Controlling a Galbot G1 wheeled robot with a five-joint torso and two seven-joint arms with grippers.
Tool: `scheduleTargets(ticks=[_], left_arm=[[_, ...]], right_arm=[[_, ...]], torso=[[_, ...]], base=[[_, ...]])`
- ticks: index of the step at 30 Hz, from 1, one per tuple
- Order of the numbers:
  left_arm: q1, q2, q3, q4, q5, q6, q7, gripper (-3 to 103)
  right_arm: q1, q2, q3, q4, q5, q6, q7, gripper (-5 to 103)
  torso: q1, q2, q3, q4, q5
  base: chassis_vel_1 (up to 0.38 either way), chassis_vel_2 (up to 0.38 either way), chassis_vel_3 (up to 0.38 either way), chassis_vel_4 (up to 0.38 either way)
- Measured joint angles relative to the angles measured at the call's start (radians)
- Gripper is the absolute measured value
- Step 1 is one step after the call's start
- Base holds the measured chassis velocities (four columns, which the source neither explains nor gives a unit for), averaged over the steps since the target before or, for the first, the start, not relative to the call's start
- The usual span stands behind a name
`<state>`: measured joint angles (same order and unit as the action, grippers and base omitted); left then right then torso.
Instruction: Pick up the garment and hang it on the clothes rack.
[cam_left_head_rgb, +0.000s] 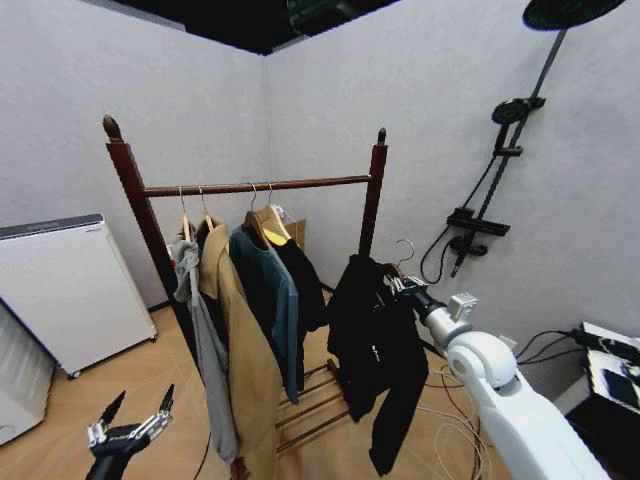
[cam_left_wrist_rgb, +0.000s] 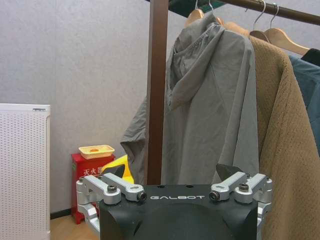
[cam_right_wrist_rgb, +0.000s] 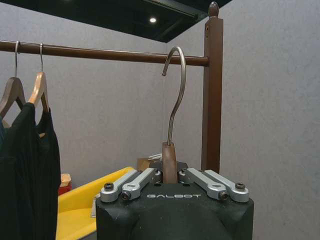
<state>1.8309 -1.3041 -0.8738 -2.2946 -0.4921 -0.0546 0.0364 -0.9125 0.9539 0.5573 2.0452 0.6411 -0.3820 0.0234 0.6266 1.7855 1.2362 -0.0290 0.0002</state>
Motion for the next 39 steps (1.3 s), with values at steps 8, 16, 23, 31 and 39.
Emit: scheduleTargets(ticks=[8,16,23,31,39], left_arm=[[0.000,0.000,0.000,0.000,0.000,0.000,0.000,100],[0.000,0.000,0.000,0.000,0.000,0.000,0.000,100],[0.000,0.000,0.000,0.000,0.000,0.000,0.000,100],[0.000,0.000,0.000,0.000,0.000,0.000,0.000,100],[0.000,0.000,0.000,0.000,0.000,0.000,0.000,100]], right_arm=[[0.130,-0.036,-0.026,-0.085,0.047,0.000,-0.018,10],[0.262,-0.117,-0.058,-0.092,0.129,-0.040,-0.086,10],[0.429,-0.214,-0.180,-0.170,0.213,-0.063,-0.176,10],[0.738,-0.176,-0.416,-0.340,0.270,-0.069,-0.156,10],[0.951,-0.044,-0.607,-0.576,0.248,-0.113,-0.095,10]], torso=[[0.000,0.000,0.000,0.0007,-0.0002],[0.001,0.000,0.000,0.0000,-0.0002],[0.001,0.000,0.000,0.0000,-0.0001],[0.001,0.000,0.000,0.0004,-0.0007],[0.001,0.000,0.000,0.0004,0.0000]], base=[[0.081,0.016,0.006,0.073],[0.004,0.007,0.006,0.003],[0.000,0.000,0.000,0.000],[0.000,0.000,0.000,0.000],[0.000,0.000,0.000,0.000]])
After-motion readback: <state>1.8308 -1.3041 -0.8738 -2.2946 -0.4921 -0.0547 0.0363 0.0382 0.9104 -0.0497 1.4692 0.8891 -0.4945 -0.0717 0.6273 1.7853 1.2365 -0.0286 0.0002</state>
